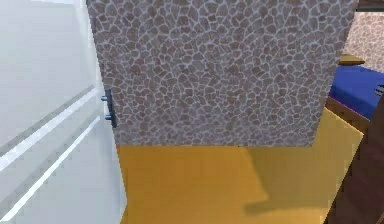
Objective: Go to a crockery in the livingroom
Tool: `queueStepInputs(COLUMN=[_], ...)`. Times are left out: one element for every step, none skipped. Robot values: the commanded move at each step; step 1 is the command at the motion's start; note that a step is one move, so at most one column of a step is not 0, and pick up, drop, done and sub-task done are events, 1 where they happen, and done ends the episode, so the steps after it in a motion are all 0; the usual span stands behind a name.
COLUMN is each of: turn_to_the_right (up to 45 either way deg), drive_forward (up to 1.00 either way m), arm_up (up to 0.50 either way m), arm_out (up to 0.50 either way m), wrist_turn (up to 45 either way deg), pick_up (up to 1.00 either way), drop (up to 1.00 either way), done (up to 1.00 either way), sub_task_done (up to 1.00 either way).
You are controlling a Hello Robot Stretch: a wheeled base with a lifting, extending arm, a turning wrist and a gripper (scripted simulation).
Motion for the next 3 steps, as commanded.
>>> queueStepInputs(turn_to_the_right=[0.0, 0.0, 45.0], drive_forward=[0.2, 0.6, 0.0], arm_up=[0.0, 0.0, 0.0], arm_out=[0.0, 0.0, 0.0], wrist_turn=[0.0, 0.0, 0.0], pick_up=[0.0, 0.0, 0.0], drop=[0.0, 0.0, 0.0], done=[0.0, 0.0, 0.0], sub_task_done=[0.0, 0.0, 0.0])
